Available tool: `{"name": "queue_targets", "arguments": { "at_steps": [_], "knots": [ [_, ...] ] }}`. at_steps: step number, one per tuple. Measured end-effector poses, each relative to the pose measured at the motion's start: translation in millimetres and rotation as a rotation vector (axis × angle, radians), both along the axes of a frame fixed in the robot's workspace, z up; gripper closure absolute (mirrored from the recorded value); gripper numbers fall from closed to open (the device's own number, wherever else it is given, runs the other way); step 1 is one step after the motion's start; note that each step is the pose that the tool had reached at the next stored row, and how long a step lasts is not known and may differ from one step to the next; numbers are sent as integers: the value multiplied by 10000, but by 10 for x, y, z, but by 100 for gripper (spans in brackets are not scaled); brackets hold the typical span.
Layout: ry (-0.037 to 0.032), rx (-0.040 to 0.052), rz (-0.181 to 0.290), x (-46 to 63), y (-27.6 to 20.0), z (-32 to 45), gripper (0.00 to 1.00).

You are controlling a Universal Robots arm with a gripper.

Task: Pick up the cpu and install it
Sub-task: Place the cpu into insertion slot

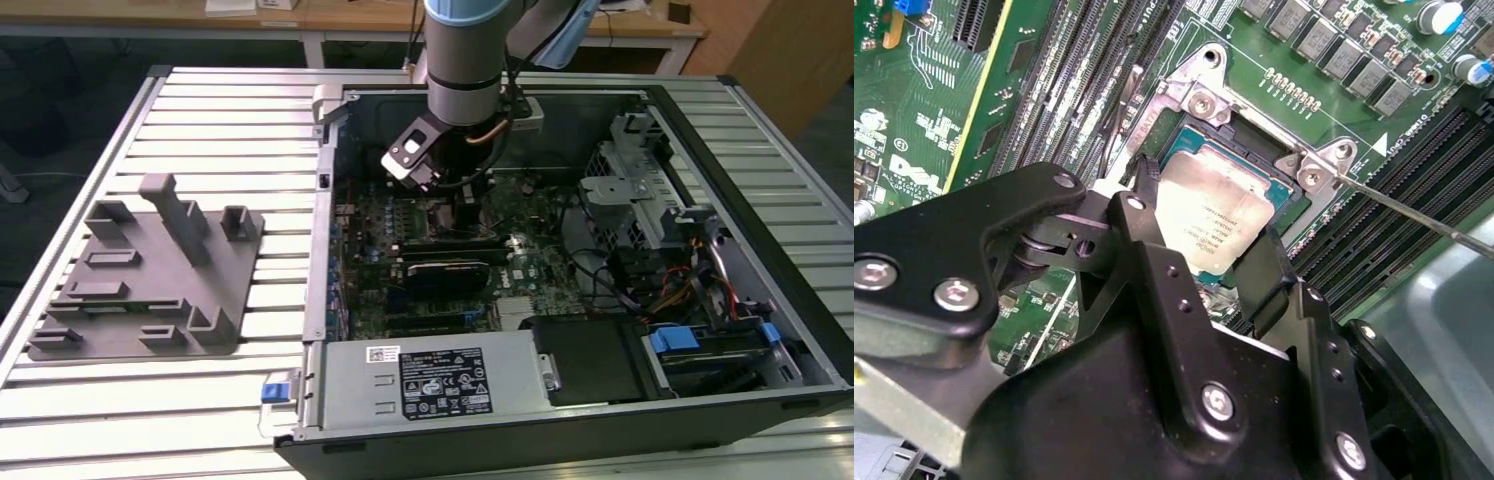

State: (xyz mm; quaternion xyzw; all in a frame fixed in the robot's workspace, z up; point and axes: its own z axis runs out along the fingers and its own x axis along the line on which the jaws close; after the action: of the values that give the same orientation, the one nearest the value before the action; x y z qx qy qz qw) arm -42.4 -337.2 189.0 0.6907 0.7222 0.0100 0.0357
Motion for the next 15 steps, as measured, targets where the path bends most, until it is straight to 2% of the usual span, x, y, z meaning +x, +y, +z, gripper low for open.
{"name": "queue_targets", "arguments": {
  "at_steps": [11, 12, 15],
  "knots": [
    [-4, 3, 2, 3, 1, -2, 45],
    [-3, 5, 1, 3, 1, -2, 39],
    [-3, 5, 1, 4, 1, -2, 39]
  ]
}}
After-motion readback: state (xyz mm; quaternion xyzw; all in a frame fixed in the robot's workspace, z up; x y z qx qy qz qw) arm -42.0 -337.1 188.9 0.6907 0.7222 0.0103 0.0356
